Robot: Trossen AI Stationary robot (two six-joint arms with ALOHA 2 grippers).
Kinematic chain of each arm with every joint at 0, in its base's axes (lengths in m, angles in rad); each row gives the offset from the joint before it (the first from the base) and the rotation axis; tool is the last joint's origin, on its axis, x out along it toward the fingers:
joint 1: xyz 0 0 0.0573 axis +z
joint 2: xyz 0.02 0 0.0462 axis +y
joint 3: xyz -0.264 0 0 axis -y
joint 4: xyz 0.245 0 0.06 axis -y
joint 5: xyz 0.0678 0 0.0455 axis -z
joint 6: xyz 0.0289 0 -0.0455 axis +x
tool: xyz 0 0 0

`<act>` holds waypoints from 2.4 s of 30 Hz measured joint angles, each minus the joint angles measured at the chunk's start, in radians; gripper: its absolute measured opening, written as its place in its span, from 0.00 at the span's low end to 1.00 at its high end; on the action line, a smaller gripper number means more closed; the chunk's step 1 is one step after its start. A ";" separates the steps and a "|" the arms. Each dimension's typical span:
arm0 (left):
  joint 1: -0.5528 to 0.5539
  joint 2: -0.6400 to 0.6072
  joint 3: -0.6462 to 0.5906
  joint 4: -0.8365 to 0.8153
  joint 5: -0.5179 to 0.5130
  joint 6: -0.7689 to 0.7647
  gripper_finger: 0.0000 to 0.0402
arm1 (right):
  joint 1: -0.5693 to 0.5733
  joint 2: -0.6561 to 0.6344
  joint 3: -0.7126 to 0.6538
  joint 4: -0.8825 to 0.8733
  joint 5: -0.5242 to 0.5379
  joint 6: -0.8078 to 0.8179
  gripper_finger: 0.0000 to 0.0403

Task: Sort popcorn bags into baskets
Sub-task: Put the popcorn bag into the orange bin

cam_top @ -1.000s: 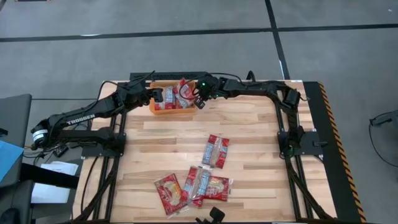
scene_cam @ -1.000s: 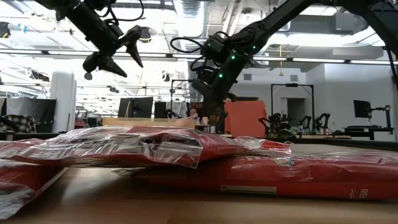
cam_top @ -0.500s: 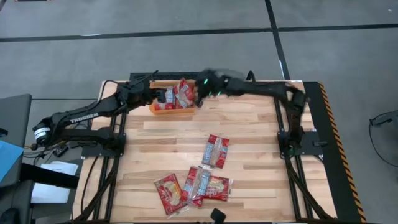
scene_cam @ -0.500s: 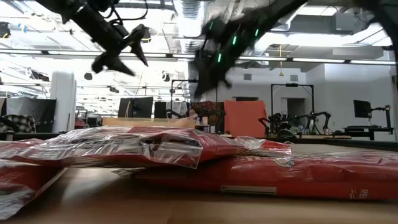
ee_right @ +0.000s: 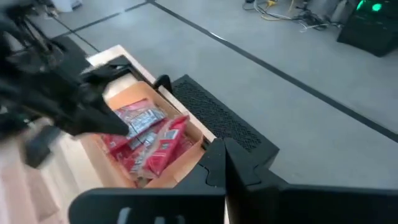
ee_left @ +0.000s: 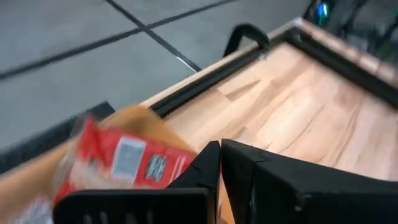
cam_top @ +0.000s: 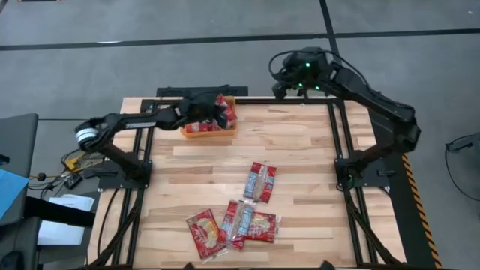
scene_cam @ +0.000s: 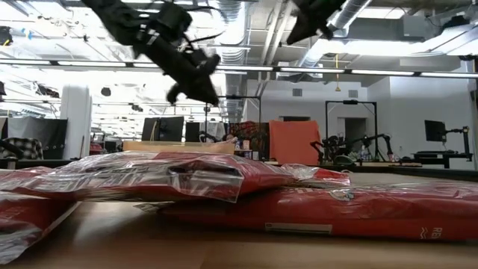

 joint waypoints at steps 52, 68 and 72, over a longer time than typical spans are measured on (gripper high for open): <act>-0.090 0.332 0.288 -0.476 -0.050 0.114 0.00 | -0.011 -0.030 -0.001 -0.083 0.027 -0.037 0.06; -0.106 -0.060 0.291 -0.573 0.178 0.012 0.09 | 0.038 -0.072 -0.289 -0.408 -0.323 0.133 0.20; -0.117 -0.174 0.291 -0.676 0.253 -0.014 0.27 | 0.169 -0.155 -0.559 -0.295 -0.424 0.357 0.35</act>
